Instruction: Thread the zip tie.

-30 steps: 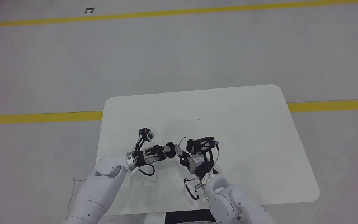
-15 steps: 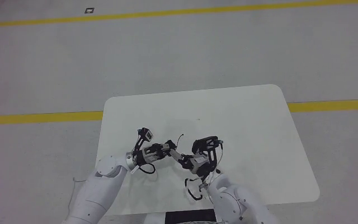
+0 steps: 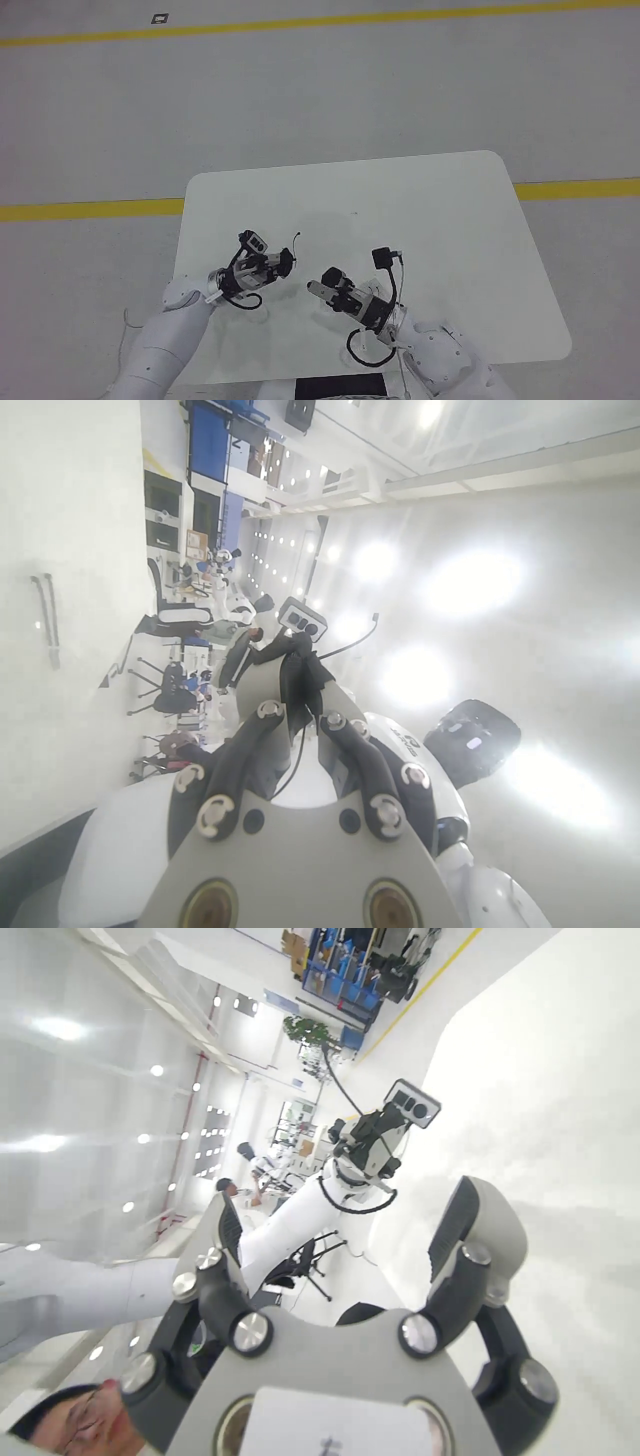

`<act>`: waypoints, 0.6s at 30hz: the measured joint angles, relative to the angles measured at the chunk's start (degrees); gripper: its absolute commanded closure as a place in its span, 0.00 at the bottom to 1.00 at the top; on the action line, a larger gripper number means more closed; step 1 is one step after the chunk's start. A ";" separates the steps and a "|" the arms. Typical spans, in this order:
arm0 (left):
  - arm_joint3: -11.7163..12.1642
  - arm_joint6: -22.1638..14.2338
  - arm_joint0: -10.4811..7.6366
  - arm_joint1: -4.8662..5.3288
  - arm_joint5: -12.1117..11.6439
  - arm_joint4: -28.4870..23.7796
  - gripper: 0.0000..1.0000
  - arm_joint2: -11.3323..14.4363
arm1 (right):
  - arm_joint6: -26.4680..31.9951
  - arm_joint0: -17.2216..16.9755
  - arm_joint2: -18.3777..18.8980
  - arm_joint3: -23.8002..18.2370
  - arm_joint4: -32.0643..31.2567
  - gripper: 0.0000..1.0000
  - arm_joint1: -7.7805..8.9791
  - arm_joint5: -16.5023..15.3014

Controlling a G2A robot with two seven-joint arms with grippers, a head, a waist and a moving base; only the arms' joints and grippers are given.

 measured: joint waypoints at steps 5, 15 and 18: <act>0.12 0.01 -0.01 0.02 0.04 -0.08 1.00 0.06 | -0.14 -0.06 0.02 -0.08 -0.55 0.00 0.00 0.20; -3.31 -0.04 0.40 0.04 1.37 -1.95 1.00 1.60 | 5.53 3.10 -1.54 3.57 17.80 0.00 -0.29 -0.09; -4.28 0.00 0.74 0.43 1.17 -2.71 1.00 2.30 | 8.33 4.22 -1.44 5.91 25.55 0.00 -0.37 -0.08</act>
